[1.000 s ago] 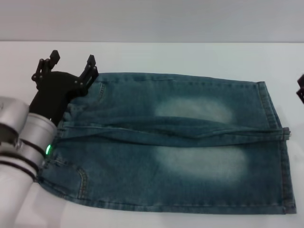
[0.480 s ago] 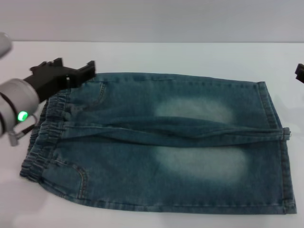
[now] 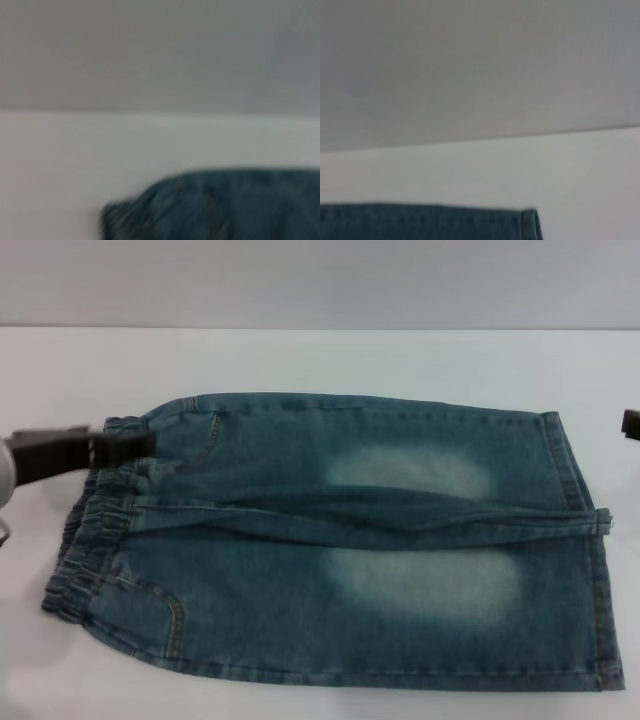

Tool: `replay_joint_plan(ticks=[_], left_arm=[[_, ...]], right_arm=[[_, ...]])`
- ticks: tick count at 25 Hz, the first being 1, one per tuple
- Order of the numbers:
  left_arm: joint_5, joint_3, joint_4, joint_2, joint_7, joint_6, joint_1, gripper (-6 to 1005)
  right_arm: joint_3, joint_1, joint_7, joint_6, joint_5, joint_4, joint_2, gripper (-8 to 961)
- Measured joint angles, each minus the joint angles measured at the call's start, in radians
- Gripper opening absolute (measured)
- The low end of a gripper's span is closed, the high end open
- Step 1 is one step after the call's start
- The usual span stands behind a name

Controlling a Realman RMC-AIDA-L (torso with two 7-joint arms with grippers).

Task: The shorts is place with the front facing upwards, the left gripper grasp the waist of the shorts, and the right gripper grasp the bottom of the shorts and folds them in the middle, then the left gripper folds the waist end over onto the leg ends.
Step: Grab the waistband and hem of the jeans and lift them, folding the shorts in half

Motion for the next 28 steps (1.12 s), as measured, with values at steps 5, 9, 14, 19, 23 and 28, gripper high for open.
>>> replay_joint_plan(ticks=[5, 9, 14, 19, 23, 28], left_arm=[[0.173, 0.003, -0.080, 0.000, -0.103, -0.204, -0.010, 825], [0.185, -0.002, -0.094, 0.000, -0.117, -0.269, -0.012, 825], [0.188, -0.009, -0.098, 0.001, -0.124, -0.321, -0.010, 824], [0.268, -0.002, -0.093, 0.000, -0.172, -0.439, -0.039, 824], [0.299, 0.010, -0.084, 0.000, -0.201, -0.457, -0.044, 823], [0.296, 0.022, -0.060, -0.001, -0.220, -0.458, -0.049, 823]], right_arm=[[0.021, 0.001, 0.008, 0.081, 0.021, 0.008, 0.001, 776], [0.028, -0.001, 0.029, 0.134, 0.038, 0.010, 0.001, 776], [0.044, -0.011, 0.038, 0.180, 0.048, 0.011, 0.002, 776], [0.048, -0.011, 0.042, 0.175, 0.047, 0.008, 0.002, 776], [0.049, -0.005, 0.039, 0.171, 0.042, 0.008, 0.002, 775], [0.047, 0.003, 0.035, 0.164, 0.041, 0.005, 0.001, 775]])
